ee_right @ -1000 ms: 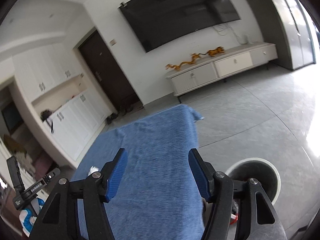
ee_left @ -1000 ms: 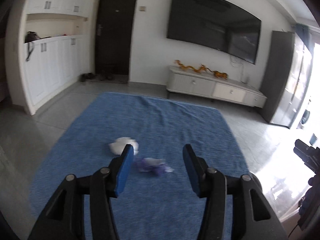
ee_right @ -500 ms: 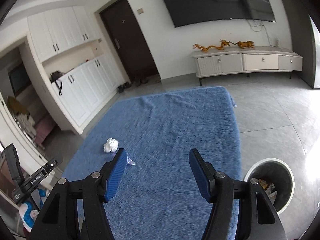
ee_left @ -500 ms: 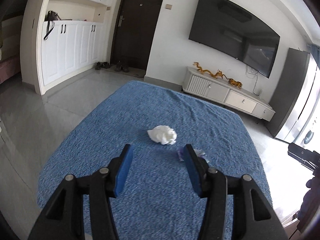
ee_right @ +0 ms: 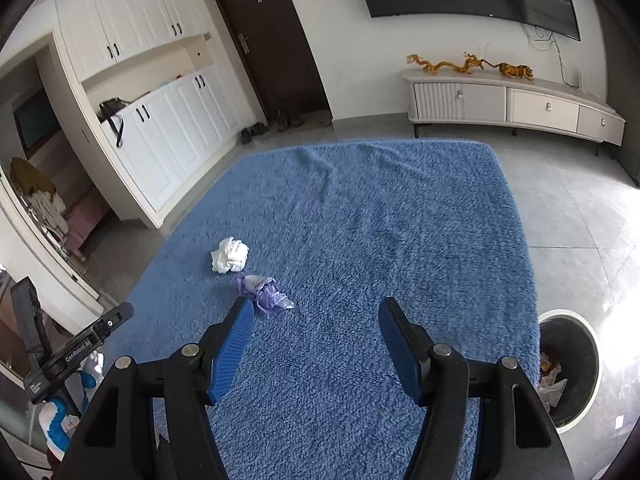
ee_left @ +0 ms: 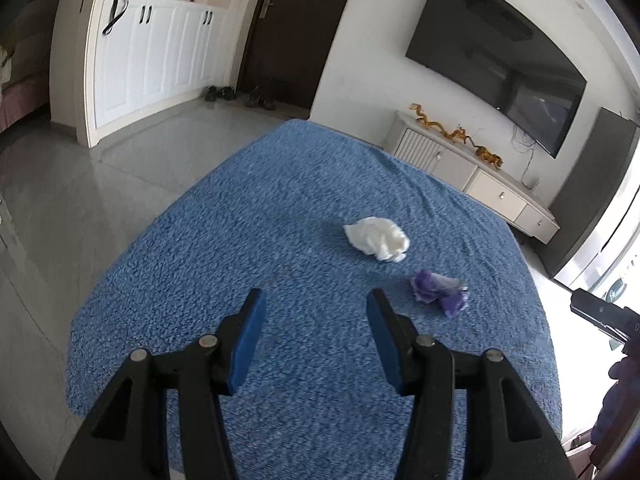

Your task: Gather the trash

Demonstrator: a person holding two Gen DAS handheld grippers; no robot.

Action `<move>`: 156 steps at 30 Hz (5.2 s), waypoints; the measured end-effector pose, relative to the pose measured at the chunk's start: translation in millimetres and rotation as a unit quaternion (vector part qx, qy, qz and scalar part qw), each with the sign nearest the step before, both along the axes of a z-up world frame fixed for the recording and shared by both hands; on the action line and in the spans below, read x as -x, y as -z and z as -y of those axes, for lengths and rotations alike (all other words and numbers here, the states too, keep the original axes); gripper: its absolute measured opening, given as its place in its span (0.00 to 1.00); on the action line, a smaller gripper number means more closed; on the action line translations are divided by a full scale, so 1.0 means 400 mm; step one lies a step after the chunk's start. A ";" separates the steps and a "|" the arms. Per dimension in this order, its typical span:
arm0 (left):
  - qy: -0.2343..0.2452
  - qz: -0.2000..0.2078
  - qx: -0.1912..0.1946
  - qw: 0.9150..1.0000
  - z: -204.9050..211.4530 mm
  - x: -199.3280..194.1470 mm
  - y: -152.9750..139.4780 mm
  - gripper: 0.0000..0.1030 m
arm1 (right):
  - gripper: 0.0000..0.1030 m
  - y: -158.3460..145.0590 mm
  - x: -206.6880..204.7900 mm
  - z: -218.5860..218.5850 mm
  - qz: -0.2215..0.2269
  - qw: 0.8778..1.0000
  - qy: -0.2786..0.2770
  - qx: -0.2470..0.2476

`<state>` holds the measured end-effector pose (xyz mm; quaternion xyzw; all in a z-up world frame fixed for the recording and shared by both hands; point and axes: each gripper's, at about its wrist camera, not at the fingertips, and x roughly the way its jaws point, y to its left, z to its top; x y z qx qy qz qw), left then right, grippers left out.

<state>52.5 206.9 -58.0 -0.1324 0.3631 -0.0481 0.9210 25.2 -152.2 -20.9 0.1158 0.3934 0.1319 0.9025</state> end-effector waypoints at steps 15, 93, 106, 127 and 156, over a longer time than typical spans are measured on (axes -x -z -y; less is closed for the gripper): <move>0.021 -0.063 0.005 0.998 0.016 -0.146 0.098 0.49 | 0.62 0.129 -0.145 -0.166 -0.042 0.991 -0.120 0.053; 0.472 -0.167 -0.094 0.860 1.412 -0.091 0.175 0.38 | 0.48 0.439 0.156 0.847 -0.097 0.964 0.248 -0.012; 0.434 -0.060 -0.081 0.895 1.279 -0.081 0.074 0.38 | 0.56 0.364 0.191 0.826 -0.082 0.962 0.260 0.012; 0.125 0.129 -0.136 0.974 0.565 -0.015 -0.199 0.57 | 0.96 -0.024 0.075 0.285 0.105 0.980 0.093 0.144; -0.056 0.240 -0.161 0.956 0.335 0.301 -0.372 0.73 | 1.00 -0.199 0.275 0.107 0.246 0.949 0.099 0.170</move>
